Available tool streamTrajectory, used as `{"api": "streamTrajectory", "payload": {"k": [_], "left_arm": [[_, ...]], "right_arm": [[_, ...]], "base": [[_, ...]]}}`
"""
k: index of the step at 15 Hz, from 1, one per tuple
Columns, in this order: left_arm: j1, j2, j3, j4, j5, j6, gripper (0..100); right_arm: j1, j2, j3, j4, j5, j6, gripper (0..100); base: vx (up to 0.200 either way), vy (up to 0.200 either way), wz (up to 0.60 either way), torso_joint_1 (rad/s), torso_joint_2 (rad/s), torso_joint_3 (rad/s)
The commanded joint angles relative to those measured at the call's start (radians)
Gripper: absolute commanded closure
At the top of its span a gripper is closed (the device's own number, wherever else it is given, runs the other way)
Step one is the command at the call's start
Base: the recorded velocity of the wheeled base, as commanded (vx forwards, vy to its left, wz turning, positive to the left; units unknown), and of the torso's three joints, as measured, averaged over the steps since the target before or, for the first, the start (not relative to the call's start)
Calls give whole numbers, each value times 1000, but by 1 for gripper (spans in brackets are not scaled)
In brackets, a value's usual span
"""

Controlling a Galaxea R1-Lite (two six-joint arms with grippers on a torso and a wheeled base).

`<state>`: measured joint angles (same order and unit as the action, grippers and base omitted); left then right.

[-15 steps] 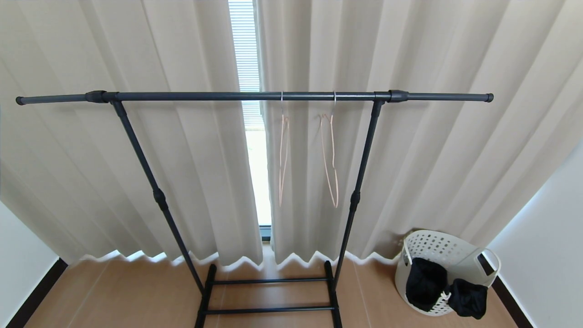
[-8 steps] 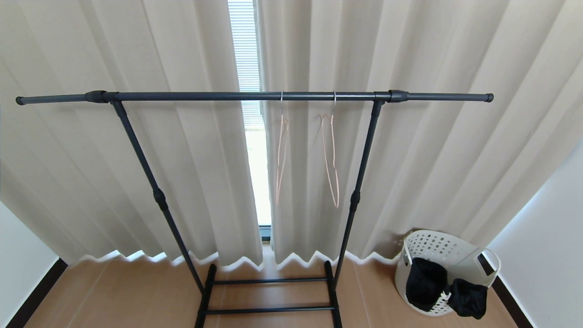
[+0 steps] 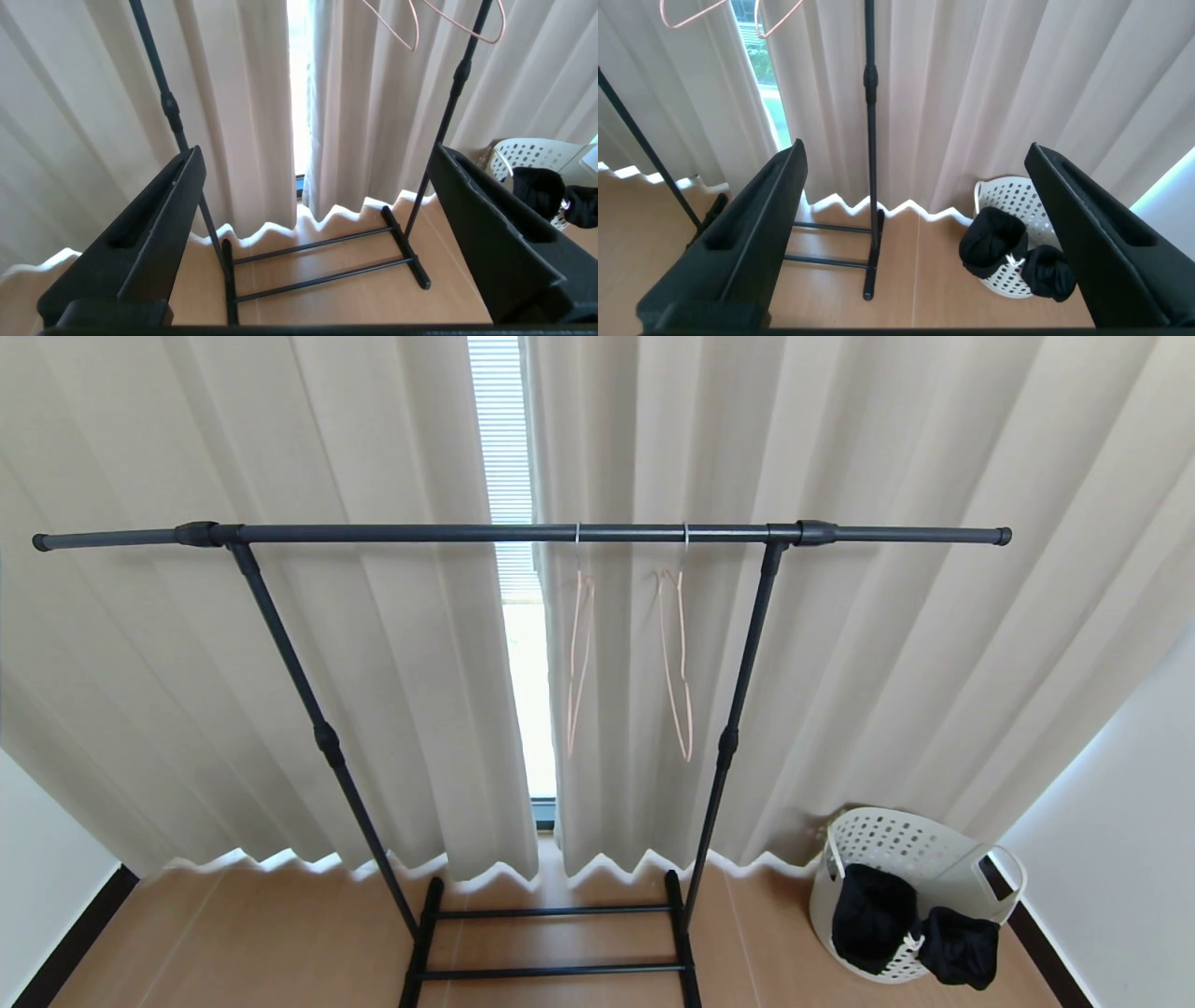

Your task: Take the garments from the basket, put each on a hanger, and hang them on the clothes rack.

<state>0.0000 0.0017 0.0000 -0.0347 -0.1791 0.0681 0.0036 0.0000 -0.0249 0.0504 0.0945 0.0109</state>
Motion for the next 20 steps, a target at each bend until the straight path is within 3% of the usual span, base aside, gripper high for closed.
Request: {"api": "streamTrajectory", "payload": {"k": [1, 20], "left_arm": [[0, 1, 0, -1, 0, -1, 0], [0, 1, 0, -1, 0, -1, 0]], "right_arm": [[1, 0, 0, 0, 1, 0, 0], [-1, 0, 0, 0, 1, -2, 0]], "base": [[0, 0, 0, 0, 0, 0], [0, 0, 0, 0, 0, 0]]}}
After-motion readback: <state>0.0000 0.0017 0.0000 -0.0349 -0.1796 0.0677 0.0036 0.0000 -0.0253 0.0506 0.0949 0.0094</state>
